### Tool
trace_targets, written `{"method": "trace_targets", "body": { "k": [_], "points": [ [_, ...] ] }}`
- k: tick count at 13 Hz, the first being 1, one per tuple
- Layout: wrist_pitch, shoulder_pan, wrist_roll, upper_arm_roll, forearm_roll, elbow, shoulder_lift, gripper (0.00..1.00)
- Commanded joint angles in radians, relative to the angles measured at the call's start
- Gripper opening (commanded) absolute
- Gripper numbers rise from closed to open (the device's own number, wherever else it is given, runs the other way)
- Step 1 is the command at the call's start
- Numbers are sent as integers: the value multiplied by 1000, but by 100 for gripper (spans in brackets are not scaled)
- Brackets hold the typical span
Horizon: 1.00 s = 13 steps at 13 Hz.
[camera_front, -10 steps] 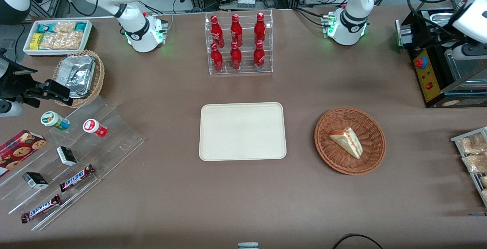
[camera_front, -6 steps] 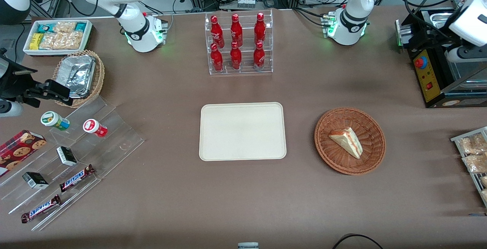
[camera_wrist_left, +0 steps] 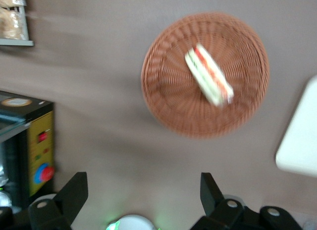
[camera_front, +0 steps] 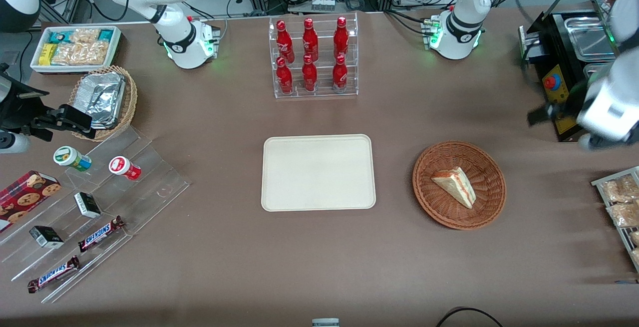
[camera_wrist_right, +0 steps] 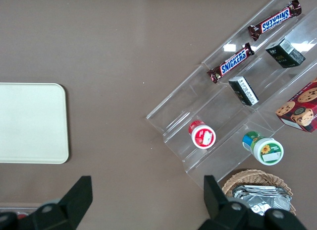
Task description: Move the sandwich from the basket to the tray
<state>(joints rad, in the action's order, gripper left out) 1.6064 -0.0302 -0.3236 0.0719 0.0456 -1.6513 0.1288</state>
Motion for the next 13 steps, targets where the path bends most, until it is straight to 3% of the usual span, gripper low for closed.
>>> {"method": "trace_targets", "body": {
  "k": [1, 4, 7, 13],
  "points": [
    [229, 10, -261, 3, -6, -160, 11, 100],
    [444, 55, -536, 11, -4, -240, 87, 100],
    [550, 114, -711, 9, -1, -255, 161, 100],
    [756, 139, -729, 8, 3, -398, 178, 100]
  ]
}}
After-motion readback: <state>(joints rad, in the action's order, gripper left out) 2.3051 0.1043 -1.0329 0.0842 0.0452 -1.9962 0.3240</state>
